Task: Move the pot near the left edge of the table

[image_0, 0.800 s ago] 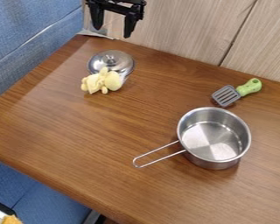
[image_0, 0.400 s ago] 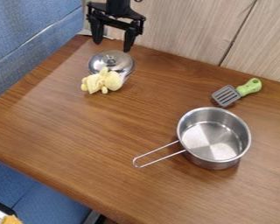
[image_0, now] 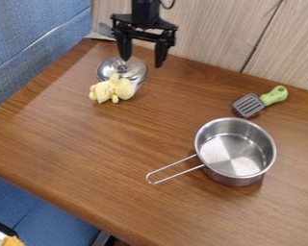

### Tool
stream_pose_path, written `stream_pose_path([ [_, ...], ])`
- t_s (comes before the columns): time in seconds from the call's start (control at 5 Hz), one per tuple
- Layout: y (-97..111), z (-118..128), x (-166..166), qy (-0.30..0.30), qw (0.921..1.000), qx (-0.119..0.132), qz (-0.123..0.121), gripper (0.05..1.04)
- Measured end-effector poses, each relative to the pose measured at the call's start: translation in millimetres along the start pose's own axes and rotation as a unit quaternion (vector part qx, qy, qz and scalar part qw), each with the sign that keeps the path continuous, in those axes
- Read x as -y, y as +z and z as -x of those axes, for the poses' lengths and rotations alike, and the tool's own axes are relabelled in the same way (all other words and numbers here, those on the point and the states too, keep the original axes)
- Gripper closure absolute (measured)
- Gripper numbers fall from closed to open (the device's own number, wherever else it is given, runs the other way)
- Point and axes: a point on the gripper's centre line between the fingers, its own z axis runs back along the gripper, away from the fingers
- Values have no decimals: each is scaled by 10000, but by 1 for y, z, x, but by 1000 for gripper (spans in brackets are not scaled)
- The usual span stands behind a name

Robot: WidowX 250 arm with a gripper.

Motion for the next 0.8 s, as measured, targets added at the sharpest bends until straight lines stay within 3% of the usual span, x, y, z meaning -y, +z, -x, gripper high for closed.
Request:
stream_pose_path([
  [0.4,12,34,43,-1045,9938,166,339,82],
  [0.8,3,74,81,-2279,9728,68,411,83],
])
